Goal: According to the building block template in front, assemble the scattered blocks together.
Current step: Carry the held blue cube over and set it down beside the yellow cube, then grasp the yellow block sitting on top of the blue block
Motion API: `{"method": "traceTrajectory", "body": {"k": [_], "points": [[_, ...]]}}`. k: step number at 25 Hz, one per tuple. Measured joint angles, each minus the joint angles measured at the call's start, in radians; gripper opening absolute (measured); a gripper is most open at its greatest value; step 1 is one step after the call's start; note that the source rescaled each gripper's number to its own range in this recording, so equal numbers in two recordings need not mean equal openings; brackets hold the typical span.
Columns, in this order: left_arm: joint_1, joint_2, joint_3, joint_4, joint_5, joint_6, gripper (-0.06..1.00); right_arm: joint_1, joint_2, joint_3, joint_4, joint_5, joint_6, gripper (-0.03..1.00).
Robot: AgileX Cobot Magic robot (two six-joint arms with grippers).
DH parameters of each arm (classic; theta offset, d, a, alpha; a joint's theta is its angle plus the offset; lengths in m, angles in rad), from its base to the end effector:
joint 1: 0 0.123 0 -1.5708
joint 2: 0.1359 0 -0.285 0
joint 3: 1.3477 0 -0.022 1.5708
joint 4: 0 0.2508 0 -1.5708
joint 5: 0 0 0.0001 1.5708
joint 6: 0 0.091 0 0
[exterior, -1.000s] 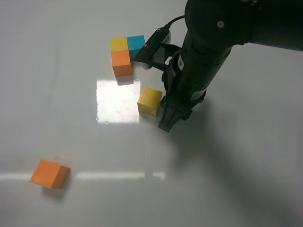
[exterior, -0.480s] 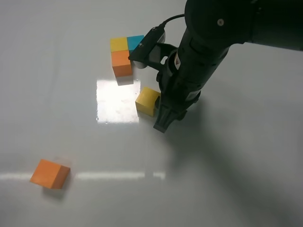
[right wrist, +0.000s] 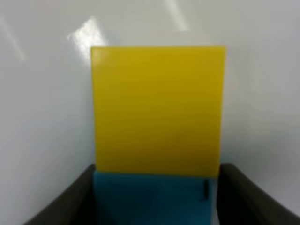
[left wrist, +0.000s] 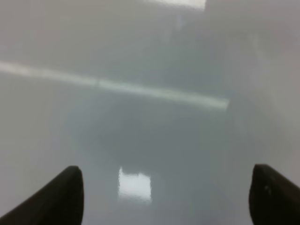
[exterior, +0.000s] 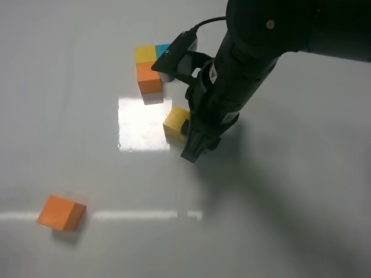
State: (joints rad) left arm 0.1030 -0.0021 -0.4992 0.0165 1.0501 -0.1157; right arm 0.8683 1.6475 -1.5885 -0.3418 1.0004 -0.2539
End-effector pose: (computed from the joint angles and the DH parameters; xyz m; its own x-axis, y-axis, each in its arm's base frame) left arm -0.0047 0.0008 0.2779 -0.4280 -0.1521 -0.8909 -0.1624 0.9826 -0.0897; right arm 0.2530 0.2591 0.3598 -0.2044 -0.8789 -0.4310 -0.7896 0.4083 -0.4580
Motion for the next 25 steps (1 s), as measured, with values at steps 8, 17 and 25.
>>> {"method": "traceTrajectory", "body": {"k": [8, 17, 25], "points": [[0.0, 0.0, 0.0, 0.0, 0.0, -0.001, 0.71, 0.0, 0.0, 0.0, -0.001, -0.029, 0.018, 0.4], [0.0, 0.0, 0.0, 0.0, 0.0, -0.001, 0.71, 0.0, 0.0, 0.0, -0.011, -0.022, 0.02, 0.57], [0.0, 0.0, 0.0, 0.0, 0.0, -0.001, 0.71, 0.0, 0.0, 0.0, -0.011, -0.056, 0.034, 0.53]]}}
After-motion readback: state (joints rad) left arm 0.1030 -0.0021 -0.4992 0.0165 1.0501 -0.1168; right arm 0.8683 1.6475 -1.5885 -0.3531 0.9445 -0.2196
